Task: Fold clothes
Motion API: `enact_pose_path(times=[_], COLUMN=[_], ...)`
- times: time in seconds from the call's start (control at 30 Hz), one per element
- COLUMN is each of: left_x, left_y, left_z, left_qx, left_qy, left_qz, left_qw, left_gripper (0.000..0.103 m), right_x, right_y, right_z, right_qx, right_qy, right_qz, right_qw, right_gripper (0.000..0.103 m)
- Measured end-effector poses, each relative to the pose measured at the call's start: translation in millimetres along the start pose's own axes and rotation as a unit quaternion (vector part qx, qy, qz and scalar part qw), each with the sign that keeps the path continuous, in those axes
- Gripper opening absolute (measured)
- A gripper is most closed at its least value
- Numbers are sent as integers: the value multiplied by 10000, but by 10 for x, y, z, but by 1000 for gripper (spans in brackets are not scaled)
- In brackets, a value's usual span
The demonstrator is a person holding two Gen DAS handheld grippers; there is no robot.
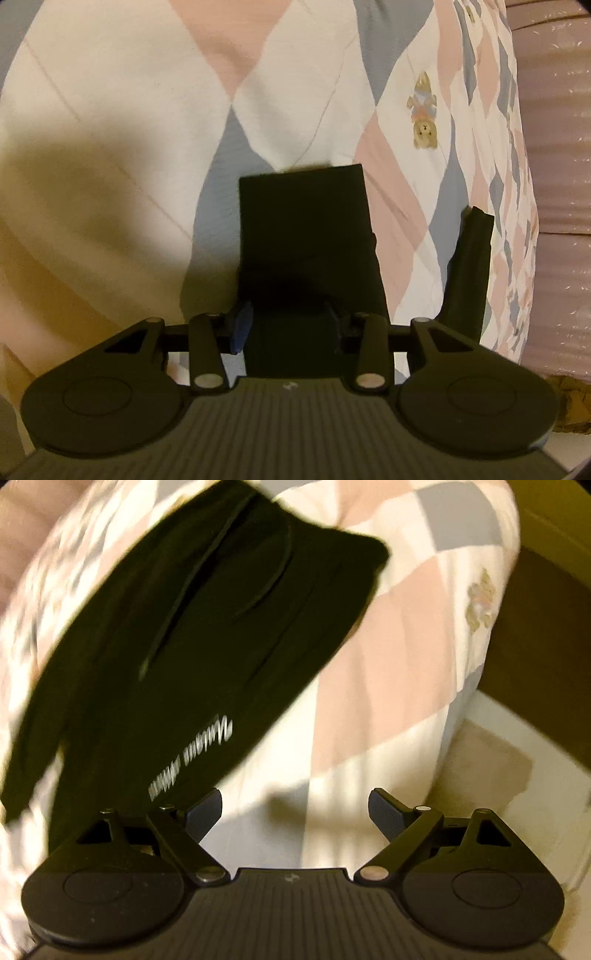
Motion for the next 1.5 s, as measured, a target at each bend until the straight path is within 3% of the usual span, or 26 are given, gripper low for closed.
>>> enact_pose_path(times=[0.1, 0.23, 0.3, 0.33, 0.37, 0.53, 0.6, 0.63, 0.67, 0.8, 0.9, 0.93, 1.03, 1.1, 1.2, 1.27, 1.3, 1.37, 1.4, 1.43, 1.47, 1.5], left_x=[10, -213, -326, -383, -440, -726, -842, -900, -949, -1166, -1338, -1327, -1024, -670, -260, -198, -186, -129, -74, -22, 29, 38], left_y=[37, 67, 80, 87, 93, 124, 136, 141, 149, 237, 369, 401, 429, 413, 401, 373, 344, 250, 195, 160, 124, 116], left_z=[73, 31, 11, 0, -10, -61, -82, -92, -87, 178, 558, 629, 565, 324, 61, 106, 158, 244, 252, 246, 241, 245], left_qx=[50, 140, 184, 206, 228, 336, 378, 398, 402, 208, 53, 64, 312, 547, 745, 546, 429, 179, 55, -39, -132, -207], left_qy=[-54, -190, -258, -292, -325, -491, -555, -587, -601, -241, 197, 218, -181, -751, -1339, -1170, -997, -686, -613, -575, -537, -512], left_qz=[-142, -1006, -1435, -1649, -1862, -2911, -3322, -3525, -3686, -4062, -4603, -4755, -4925, -4801, -4466, -4104, -3848, -3237, -2854, -2529, -2201, -2081], left_qw=[9999, 9946, 9891, 9857, 9817, 9548, 9408, 9331, 9268, 9132, 8875, 8794, 8696, 8723, 8815, 9027, 9166, 9435, 9564, 9658, 9739, 9765], left_gripper=[40, 46, 35, 13, 2, 2, 2, 2, 2, 2, 3, 3, 6, 7, 12, 13, 15, 34, 36, 34, 22, 11], right_x=[-145, -267, -334, -369, -404, -510, -464, -422, -372, -266, -321, -361, -483, -537, -573, -592, -590, -586, -589, -598, -611, -618], right_y=[-225, -516, -679, -762, -845, -1218, -1300, -1329, -1359, -1485, -1547, -1550, -1541, -1447, -1308, -1267, -1259, -1255, -1261, -1264, -1270, -1284], right_z=[-44, -183, -290, -341, -390, -640, -742, -778, -786, -364, -28, 47, 217, -2, -389, -468, -455, -442, -461, -484, -506, -517], right_qx=[-126, -303, -402, -452, -509, -656, -524, -448, -358, -534, -650, -666, -677, -468, -173, -238, -328, -464, -460, -444, -411, -381], right_qy=[-342, -665, -729, -753, -779, -800, -777, -764, -722, -855, -943, -904, -739, -412, -84, 7, -71, -144, -109, -74, -30, 23], right_qz=[-706, -1262, -1508, -1621, -1724, -1977, -1863, -1754, -1610, -1185, -999, -941, -756, -606, -635, -823, -882, -915, -910, -919, -926, -899], right_qw=[9968, 9893, 9850, 9829, 9806, 9748, 9780, 9805, 9837, 9878, 9884, 9892, 9921, 9962, 9978, 9963, 9955, 9946, 9947, 9948, 9948, 9952], right_gripper=[87, 86, 84, 81, 80, 75, 59, 17, 4, 3, 2, 2, 2, 3, 17, 40, 44, 45, 45, 45, 40, 26])
Point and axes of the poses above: each gripper's, at about its wrist camera, not at the fingertips, and z roughly against the way its jaws point, x to its left, y to its underside, the point moved 6 cm from there along -z, roughly the way its jaws point, and after that the axes turned 11 degrees about y, right-handed, at the moved point
